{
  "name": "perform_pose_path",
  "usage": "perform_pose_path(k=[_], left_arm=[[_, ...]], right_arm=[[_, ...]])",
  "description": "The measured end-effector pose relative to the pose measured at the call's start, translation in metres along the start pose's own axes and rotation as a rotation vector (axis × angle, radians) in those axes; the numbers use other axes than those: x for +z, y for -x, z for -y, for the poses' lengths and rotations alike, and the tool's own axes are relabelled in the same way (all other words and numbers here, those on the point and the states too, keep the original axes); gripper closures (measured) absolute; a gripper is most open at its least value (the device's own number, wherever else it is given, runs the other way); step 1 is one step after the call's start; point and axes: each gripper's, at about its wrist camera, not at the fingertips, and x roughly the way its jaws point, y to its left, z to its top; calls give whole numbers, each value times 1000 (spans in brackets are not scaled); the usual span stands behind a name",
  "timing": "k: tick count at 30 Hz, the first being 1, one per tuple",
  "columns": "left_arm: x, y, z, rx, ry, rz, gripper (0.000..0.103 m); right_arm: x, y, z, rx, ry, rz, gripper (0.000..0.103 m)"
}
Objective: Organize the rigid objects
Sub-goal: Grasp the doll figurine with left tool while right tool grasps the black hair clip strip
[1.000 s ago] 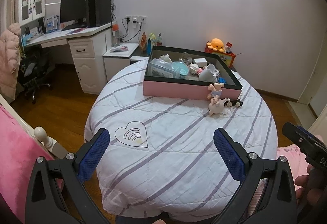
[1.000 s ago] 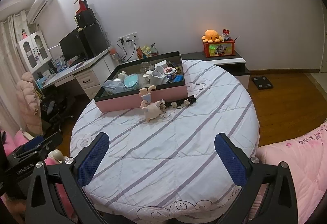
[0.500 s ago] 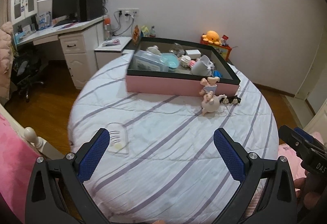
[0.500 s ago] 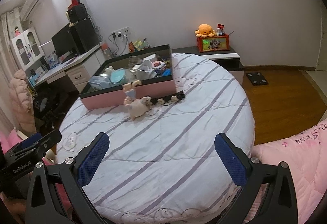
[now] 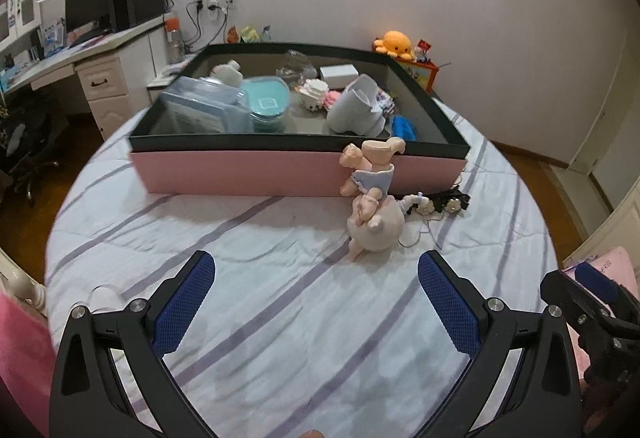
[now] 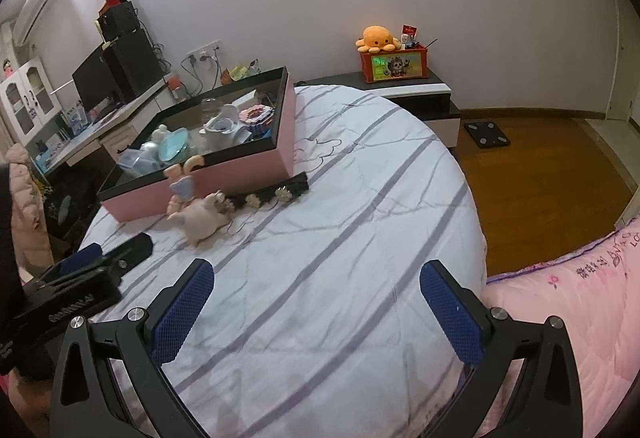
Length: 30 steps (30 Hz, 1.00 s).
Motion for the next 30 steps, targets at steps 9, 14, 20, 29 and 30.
perform_pose_path(k=[9, 14, 20, 29, 30], left_arm=[[12, -51, 13, -6, 7, -56, 0], [19, -70, 8, -8, 45, -73, 5], [22, -70, -2, -46, 49, -62, 45], [17, -55, -22, -22, 44, -54, 45], [16, -53, -26, -15, 45, -52, 45]], right_arm=[[17, -32, 13, -8, -21, -17, 0], [22, -47, 18, -21, -23, -34, 0], [26, -63, 11, -19, 0, -52, 0], [32, -78, -19, -3, 47, -65, 0], [33, -82, -25, -2, 60, -71, 0]])
